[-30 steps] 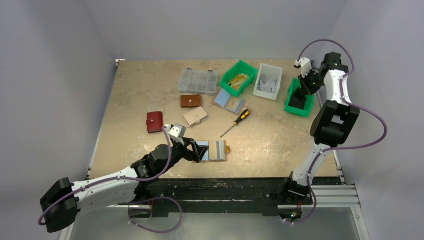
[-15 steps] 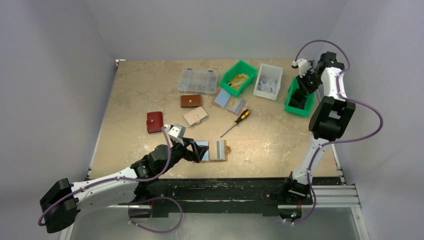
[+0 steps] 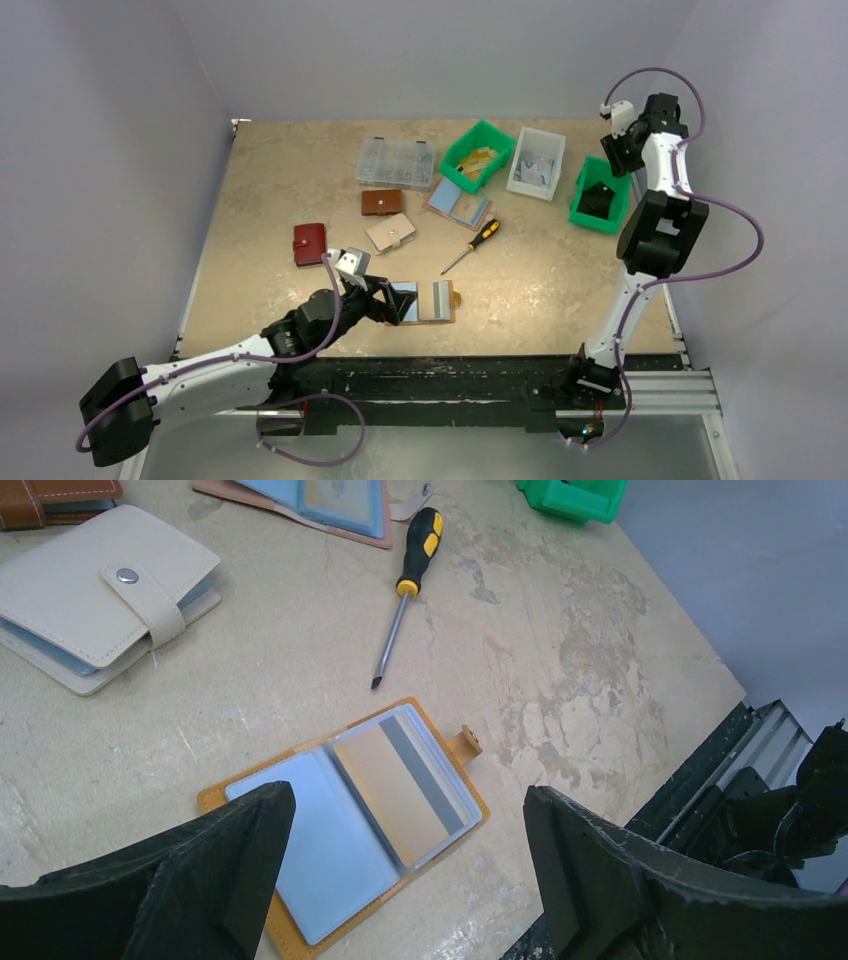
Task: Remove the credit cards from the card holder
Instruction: Place the credit card in the storage box, then remove the credit card from the card holder.
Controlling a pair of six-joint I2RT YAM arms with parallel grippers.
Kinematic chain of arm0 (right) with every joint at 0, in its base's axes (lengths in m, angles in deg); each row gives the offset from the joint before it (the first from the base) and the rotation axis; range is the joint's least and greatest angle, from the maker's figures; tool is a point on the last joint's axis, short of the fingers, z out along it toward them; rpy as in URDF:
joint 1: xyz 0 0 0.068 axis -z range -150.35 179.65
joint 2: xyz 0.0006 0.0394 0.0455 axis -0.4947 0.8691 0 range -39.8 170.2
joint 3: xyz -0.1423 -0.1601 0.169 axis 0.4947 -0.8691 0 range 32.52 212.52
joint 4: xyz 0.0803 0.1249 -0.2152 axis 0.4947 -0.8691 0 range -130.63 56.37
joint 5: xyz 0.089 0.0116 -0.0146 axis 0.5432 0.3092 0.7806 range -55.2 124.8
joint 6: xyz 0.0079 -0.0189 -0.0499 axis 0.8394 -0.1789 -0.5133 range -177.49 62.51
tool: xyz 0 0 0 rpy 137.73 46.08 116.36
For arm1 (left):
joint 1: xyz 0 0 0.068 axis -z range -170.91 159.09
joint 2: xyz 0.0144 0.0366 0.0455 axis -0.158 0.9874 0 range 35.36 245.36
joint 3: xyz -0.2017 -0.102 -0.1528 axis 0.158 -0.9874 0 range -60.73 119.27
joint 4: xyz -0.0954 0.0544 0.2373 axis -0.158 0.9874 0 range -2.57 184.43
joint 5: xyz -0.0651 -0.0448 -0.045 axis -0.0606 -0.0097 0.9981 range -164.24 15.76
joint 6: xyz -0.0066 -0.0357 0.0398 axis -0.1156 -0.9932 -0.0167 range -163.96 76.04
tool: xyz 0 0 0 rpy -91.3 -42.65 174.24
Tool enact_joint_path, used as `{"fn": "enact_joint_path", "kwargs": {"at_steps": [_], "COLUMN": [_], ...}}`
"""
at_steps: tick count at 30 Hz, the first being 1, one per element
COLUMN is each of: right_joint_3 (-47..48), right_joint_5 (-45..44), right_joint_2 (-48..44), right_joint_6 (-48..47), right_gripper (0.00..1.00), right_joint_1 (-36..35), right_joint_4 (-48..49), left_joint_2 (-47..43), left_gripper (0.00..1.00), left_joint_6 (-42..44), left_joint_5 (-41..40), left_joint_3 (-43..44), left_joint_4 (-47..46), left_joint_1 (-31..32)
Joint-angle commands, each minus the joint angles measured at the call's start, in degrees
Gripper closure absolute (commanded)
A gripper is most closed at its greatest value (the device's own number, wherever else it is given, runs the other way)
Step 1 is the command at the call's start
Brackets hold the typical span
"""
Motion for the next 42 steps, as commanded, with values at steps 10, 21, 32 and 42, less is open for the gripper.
{"fn": "enact_joint_path", "kwargs": {"at_steps": [10,21,32,42], "right_joint_3": [-27.24,-45.45,-55.84,-56.63], "right_joint_5": [23.47,57.69,44.9,38.79], "right_joint_2": [-27.53,-40.92,-38.42,-33.41], "right_joint_6": [-4.02,1.69,12.84,11.93], "right_gripper": [0.46,0.58,0.71,0.77], "right_joint_1": [-6.81,-20.46,-42.24,-49.94], "right_joint_4": [4.05,2.59,13.88,15.06], "left_joint_2": [7.16,15.51,17.49,20.35], "left_gripper": [0.01,0.12,0.17,0.43], "left_joint_6": [-8.49,-15.92,-20.4,-22.47], "left_joint_5": [2.19,9.65,12.98,15.06], "left_joint_3": [3.63,4.17,0.38,-1.49], "left_joint_4": [0.19,-7.36,-13.55,-18.25], "left_joint_1": [-0.37,-0.64,-4.82,-7.67]}}
